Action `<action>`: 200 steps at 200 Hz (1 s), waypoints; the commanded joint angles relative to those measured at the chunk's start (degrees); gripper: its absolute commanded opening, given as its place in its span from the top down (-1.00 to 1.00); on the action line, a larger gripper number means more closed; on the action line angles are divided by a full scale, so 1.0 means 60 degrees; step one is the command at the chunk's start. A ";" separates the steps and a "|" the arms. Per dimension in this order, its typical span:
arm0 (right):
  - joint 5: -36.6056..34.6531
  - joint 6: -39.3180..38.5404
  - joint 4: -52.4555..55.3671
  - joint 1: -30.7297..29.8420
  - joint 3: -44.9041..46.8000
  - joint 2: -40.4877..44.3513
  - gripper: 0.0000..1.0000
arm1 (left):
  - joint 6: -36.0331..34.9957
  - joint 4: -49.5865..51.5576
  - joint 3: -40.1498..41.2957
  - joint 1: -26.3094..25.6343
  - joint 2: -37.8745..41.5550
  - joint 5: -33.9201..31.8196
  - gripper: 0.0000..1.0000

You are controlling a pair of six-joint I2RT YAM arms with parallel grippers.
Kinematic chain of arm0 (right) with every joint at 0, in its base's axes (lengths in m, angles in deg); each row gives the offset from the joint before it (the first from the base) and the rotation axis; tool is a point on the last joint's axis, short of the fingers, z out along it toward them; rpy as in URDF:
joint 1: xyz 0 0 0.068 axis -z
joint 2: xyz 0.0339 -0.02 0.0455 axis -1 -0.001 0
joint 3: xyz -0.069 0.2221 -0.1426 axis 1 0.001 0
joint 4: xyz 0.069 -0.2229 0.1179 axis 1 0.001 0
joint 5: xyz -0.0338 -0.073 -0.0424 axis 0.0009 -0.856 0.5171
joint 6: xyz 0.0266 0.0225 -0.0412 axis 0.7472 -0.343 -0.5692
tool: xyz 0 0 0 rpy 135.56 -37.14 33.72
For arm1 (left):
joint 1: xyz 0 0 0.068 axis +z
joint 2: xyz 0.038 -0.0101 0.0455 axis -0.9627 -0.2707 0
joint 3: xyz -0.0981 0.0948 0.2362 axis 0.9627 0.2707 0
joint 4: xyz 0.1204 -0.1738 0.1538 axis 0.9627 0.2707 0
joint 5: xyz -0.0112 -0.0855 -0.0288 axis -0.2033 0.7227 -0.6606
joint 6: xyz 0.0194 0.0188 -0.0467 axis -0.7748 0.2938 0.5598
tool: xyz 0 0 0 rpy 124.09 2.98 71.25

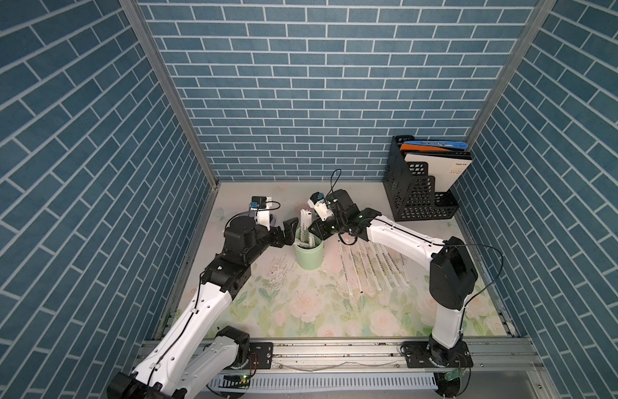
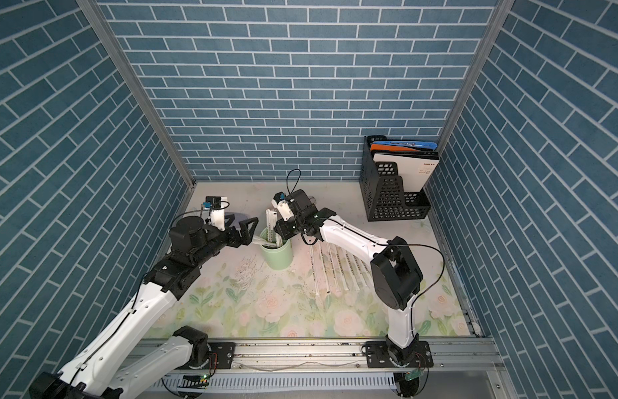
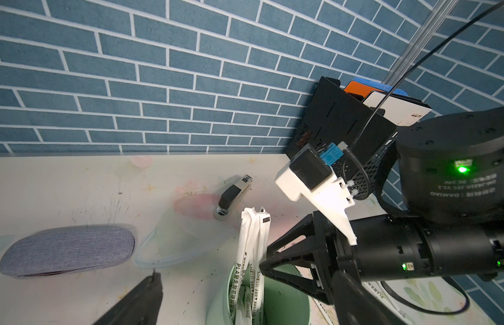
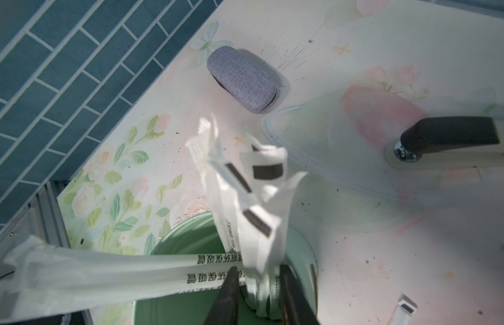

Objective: Take the straws out of the storage container
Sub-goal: Pick up the straw from the container.

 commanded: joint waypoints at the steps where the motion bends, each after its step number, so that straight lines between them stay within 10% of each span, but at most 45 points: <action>1: -0.0040 0.0080 -0.0139 -0.0036 -0.0306 -0.0044 0.64 | -0.0047 -0.0010 -0.0155 -0.0020 0.0004 0.0045 -0.99; 200: -0.0094 0.0058 -0.0049 -0.0033 -0.0409 0.0205 1.00 | -0.0061 0.0006 -0.0167 -0.0015 0.0001 0.0067 -0.99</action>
